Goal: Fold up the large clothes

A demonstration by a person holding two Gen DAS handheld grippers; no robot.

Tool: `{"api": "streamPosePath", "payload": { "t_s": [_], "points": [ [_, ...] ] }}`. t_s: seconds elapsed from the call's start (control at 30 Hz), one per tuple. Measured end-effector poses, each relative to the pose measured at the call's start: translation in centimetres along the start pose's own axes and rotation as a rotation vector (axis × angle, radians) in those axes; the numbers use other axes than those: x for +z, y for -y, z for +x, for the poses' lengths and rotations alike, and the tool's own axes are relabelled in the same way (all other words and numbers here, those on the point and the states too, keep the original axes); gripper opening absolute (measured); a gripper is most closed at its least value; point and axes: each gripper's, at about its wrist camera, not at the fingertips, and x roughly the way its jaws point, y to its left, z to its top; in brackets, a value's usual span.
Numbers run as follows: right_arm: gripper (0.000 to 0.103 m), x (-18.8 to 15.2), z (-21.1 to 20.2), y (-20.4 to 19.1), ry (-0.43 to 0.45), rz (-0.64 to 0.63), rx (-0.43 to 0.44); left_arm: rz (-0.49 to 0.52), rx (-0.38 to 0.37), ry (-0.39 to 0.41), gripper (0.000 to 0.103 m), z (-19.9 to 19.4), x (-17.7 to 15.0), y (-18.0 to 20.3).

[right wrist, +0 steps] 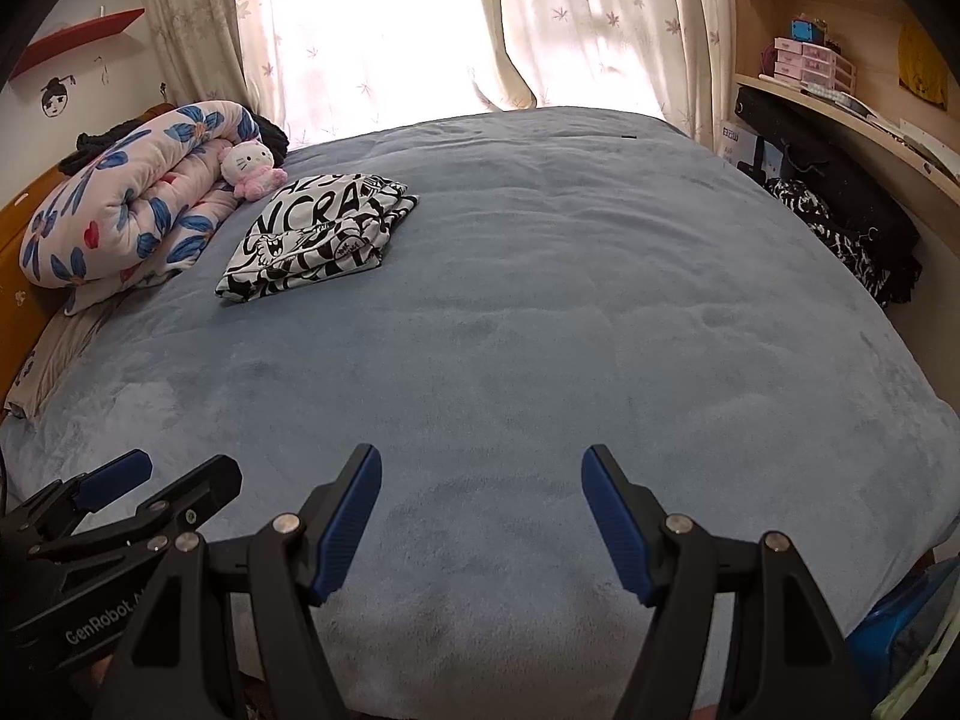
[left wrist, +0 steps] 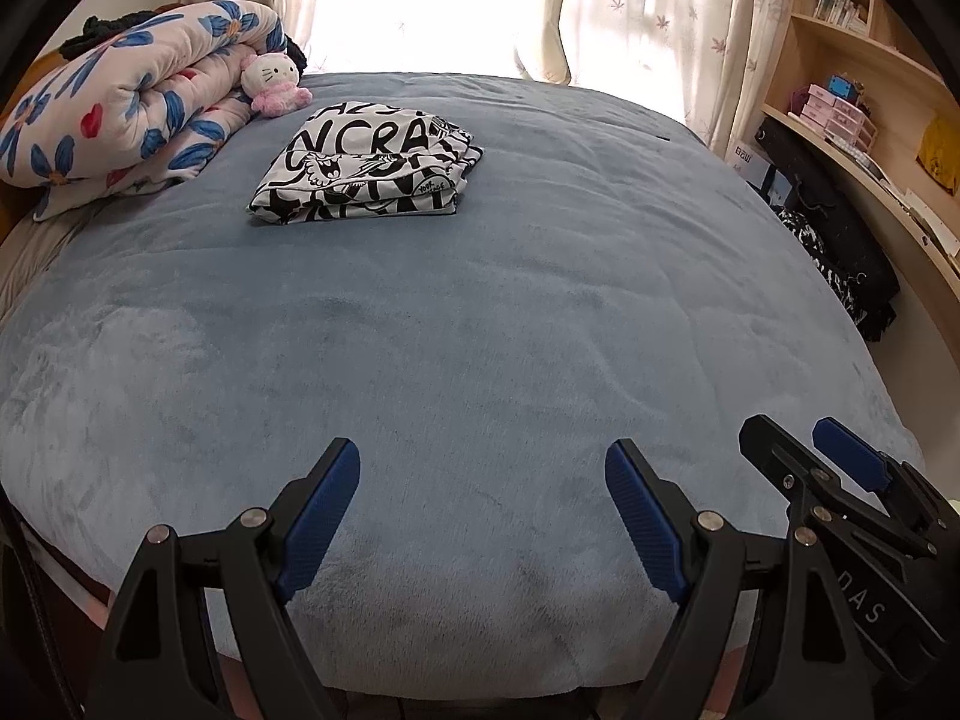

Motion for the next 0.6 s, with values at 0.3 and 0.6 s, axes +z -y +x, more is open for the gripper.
{"api": "streamPosePath", "payload": {
  "t_s": [0.3,0.6],
  "points": [
    [0.070,-0.24,-0.16,-0.21,0.002,-0.012,-0.024,-0.001,0.003,-0.009,0.083,0.10,-0.19,-0.10],
    [0.070,-0.26,-0.13,-0.18,0.001,-0.014,-0.027,0.002,0.006,-0.012,0.083,0.12,-0.25,0.03]
  ]
}}
